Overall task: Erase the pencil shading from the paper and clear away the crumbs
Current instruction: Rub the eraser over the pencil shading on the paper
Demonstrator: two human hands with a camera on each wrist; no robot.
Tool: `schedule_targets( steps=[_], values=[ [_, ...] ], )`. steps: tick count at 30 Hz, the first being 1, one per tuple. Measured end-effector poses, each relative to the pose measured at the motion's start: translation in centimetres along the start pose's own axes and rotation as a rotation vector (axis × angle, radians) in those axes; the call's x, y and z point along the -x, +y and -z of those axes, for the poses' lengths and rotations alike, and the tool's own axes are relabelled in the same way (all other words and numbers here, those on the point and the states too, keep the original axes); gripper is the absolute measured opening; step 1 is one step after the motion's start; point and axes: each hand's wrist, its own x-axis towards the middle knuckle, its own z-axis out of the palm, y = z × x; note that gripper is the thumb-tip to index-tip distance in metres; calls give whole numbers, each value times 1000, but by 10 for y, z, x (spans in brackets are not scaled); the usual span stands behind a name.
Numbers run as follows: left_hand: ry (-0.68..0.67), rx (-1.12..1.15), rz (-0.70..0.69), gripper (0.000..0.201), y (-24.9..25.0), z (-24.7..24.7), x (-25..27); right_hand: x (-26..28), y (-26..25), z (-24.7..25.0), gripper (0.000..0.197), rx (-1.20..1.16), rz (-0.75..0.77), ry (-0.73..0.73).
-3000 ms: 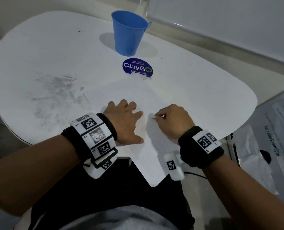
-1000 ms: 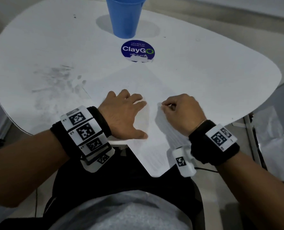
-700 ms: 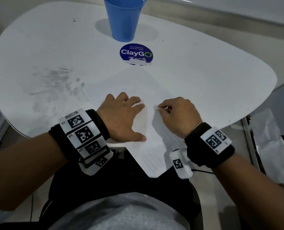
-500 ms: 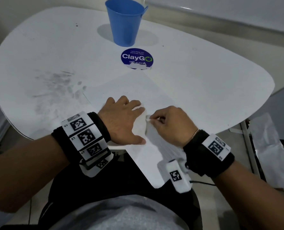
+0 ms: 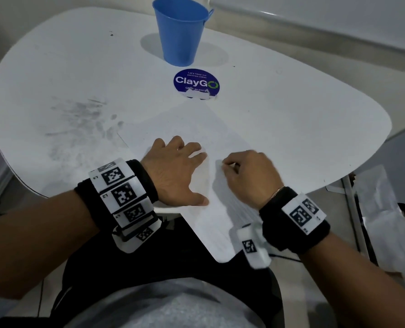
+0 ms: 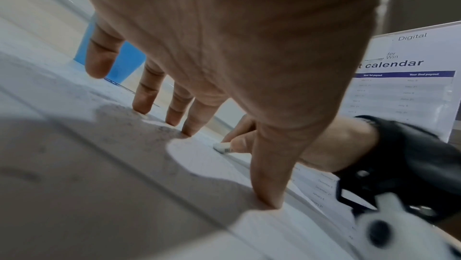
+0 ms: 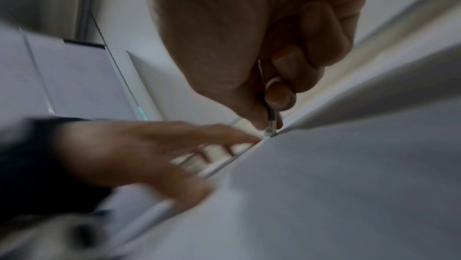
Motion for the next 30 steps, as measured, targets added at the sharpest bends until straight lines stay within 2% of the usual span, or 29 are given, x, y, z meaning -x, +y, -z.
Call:
schedule_targets(
  steps=[3, 8, 11, 13, 18, 23, 28, 30],
  values=[
    [-2, -3, -2, 104, 0, 1, 0, 12, -12, -1, 16, -54, 77, -154],
    [-4, -11, 0, 104, -1, 0, 0, -6, 15, 12, 18, -21, -85, 41],
    [-8, -18, -2, 104, 0, 0, -1, 10, -2, 2, 18, -65, 48, -91],
    [-7, -23, -4, 103, 0, 1, 0, 15, -8, 1, 16, -92, 85, -177],
    [-2, -27, -1, 105, -1, -1, -1, -6, 10, 10, 18, -45, -90, 39],
    [21, -8, -6, 102, 0, -1, 0, 18, -20, -6, 17, -78, 83, -163],
    [8, -25, -2, 104, 0, -1, -1, -6, 10, 7, 18, -21, -85, 49],
    [12, -27, -3, 104, 0, -1, -1, 1, -2, -3, 19, -21, 0, 3]
  ],
)
